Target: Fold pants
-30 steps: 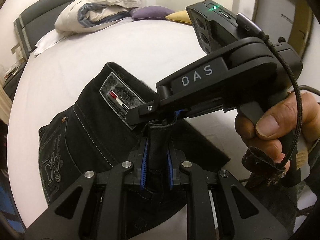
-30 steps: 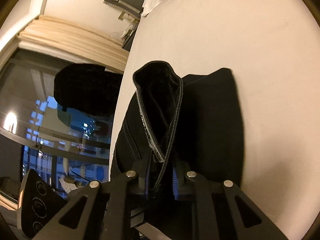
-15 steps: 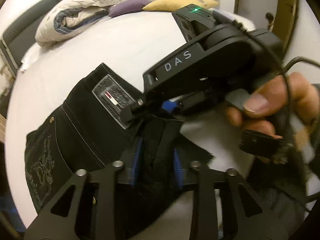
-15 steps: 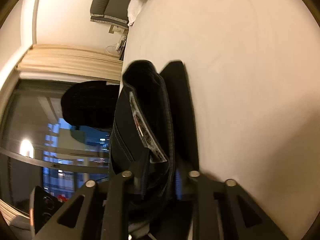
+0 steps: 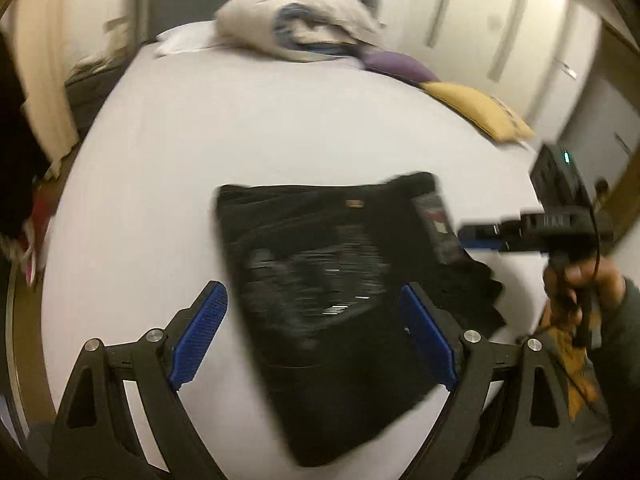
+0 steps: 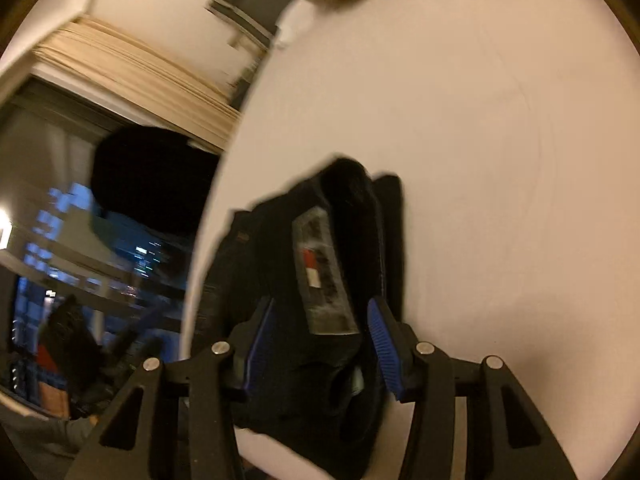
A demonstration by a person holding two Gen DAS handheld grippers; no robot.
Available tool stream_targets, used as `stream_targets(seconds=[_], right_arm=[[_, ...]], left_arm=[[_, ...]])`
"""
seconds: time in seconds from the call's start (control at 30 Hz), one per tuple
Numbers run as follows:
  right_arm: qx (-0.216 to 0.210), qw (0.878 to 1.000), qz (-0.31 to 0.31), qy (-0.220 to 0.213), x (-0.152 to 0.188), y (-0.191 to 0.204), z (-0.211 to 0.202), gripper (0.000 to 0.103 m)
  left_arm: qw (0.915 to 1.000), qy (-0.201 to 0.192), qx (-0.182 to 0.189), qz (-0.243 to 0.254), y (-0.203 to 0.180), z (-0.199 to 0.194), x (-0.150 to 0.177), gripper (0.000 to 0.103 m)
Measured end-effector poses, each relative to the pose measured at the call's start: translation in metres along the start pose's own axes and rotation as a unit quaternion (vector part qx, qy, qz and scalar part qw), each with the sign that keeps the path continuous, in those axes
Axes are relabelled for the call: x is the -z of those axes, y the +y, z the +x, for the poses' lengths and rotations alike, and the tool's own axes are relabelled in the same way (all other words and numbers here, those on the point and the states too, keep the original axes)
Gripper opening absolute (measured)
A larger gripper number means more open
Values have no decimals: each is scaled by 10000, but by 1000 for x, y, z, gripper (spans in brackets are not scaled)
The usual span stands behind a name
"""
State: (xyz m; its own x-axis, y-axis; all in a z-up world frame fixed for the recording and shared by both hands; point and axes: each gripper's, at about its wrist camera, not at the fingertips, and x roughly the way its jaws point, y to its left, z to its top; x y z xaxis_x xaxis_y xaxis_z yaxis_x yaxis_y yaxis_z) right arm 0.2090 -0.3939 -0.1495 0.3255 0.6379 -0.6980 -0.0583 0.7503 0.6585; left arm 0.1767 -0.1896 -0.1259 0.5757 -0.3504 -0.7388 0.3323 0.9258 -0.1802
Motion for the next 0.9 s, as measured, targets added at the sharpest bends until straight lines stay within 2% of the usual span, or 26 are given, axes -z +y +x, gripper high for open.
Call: stream_targets(seconds=[0.03, 0.07, 0.17, 0.3, 0.5, 0.6, 0.67, 0.77, 0.83, 0.9], right_arm=[[16, 10000, -23, 89, 3, 1, 3, 32], [91, 9998, -101, 139, 6, 4, 5, 26], [305, 9990, -300, 151, 14, 7, -2, 20], [217, 9997, 36, 95, 16, -6, -13, 13], [-57, 9981, 609, -117, 35, -27, -17, 10], [-169, 9953, 900, -318, 49, -36, -20, 9], [-170, 9944, 960, -403, 55, -35, -24, 9], [-266, 9929, 1084, -421, 61, -45, -22, 8], [-322, 9931, 1067, -376, 60, -50, -18, 7], [-225, 9950, 914, -342, 59, -43, -24, 8]], left_arm=[[10000, 13, -51, -24, 4, 2, 0, 88], [10000, 2, -57, -22, 7, -3, 5, 88], [10000, -12, -5, -8, 6, -7, 8, 88], [9999, 22, 143, 51, 0, -6, 8, 88], [9994, -49, 225, 255, -7, 4, 7, 88], [9995, 75, 283, 133, 0, 14, 9, 88], [9991, -28, 423, 87, 3, 10, 9, 88], [9992, -105, 241, 317, 3, 13, 10, 92], [9986, 319, 73, 421, 8, 45, 17, 92], [9964, 791, 214, 213, 22, 78, 28, 95]])
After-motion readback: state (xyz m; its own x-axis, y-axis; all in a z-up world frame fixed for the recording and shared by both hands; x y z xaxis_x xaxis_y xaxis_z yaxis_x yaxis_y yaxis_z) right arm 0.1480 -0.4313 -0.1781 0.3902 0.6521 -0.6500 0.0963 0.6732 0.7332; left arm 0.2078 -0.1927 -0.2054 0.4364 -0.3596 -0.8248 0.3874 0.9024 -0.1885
